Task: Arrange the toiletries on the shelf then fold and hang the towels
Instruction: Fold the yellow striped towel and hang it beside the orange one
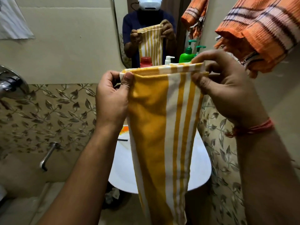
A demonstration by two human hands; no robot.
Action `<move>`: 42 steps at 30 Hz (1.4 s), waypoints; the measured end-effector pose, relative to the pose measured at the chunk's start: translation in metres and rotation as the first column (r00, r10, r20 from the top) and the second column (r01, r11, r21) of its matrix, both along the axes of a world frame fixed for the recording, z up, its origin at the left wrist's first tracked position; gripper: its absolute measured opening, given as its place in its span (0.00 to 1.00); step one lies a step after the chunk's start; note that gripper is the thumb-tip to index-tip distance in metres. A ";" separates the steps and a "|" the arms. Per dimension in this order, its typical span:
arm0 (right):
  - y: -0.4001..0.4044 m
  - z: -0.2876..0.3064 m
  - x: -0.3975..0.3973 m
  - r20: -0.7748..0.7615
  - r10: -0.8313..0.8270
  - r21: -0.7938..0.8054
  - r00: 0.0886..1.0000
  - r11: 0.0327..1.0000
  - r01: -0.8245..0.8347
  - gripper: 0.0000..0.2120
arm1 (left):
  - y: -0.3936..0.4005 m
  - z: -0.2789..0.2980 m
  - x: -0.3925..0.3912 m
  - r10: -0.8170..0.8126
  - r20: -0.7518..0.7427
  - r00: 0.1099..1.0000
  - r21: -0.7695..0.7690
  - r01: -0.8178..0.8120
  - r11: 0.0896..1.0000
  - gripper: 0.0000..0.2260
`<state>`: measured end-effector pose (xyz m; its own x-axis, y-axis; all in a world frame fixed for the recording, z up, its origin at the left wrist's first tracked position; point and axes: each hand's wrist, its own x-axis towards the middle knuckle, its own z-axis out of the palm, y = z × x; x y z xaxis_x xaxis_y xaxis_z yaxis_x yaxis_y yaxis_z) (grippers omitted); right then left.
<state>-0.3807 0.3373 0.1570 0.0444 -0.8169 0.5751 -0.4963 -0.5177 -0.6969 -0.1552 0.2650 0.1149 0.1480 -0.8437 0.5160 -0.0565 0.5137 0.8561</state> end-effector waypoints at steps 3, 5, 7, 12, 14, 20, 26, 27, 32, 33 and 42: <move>-0.003 -0.005 -0.006 0.061 -0.002 0.036 0.998 0.999 -0.001 0.17 | 0.001 -0.003 0.001 -0.019 0.020 1.000 -0.011 0.020 1.000 0.07; -0.002 -0.004 -0.010 0.078 0.009 0.030 0.997 0.999 -0.012 0.19 | 0.003 0.001 0.002 -0.007 0.042 0.999 -0.041 0.008 0.999 0.06; 0.000 -0.003 -0.010 0.067 -0.015 -0.043 0.998 0.999 0.018 0.18 | 0.005 0.005 0.004 0.010 0.056 0.998 -0.088 -0.005 0.996 0.06; -0.005 -0.001 -0.005 0.035 -0.115 -0.169 0.993 0.978 0.119 0.14 | 0.004 0.011 0.004 0.075 0.111 0.991 -0.177 -0.055 0.983 0.11; -0.007 -0.001 -0.005 0.109 -0.127 -0.170 0.986 0.975 0.145 0.15 | 0.004 0.010 0.003 0.076 0.123 0.990 -0.184 -0.053 0.981 0.10; -0.006 -0.011 -0.006 0.170 -0.086 -0.056 0.982 0.994 0.097 0.17 | 0.001 0.010 0.005 0.060 0.072 0.996 -0.168 -0.047 0.985 0.07; -0.019 0.004 -0.008 0.594 0.097 -0.060 0.799 0.995 -0.076 0.21 | -0.001 0.033 0.002 -0.040 -0.113 0.993 -0.130 0.025 0.991 0.11; -0.022 0.000 -0.006 0.638 0.138 -0.060 0.758 0.990 -0.129 0.24 | -0.003 0.039 0.000 -0.047 -0.153 0.987 -0.126 0.028 0.992 0.12; -0.017 -0.034 0.017 0.573 0.064 0.104 0.817 0.983 -0.150 0.23 | -0.005 0.051 -0.014 -0.056 -0.239 0.969 -0.092 0.035 0.995 0.14; -0.016 -0.035 0.021 0.583 0.038 0.081 0.812 0.991 -0.104 0.20 | -0.005 0.048 -0.013 -0.111 -0.245 0.963 -0.060 0.099 0.993 0.17; -0.033 -0.011 0.013 0.567 -0.047 0.053 0.822 0.998 0.021 0.20 | 0.014 -0.056 0.013 -0.681 -0.204 0.703 0.384 0.697 0.605 0.28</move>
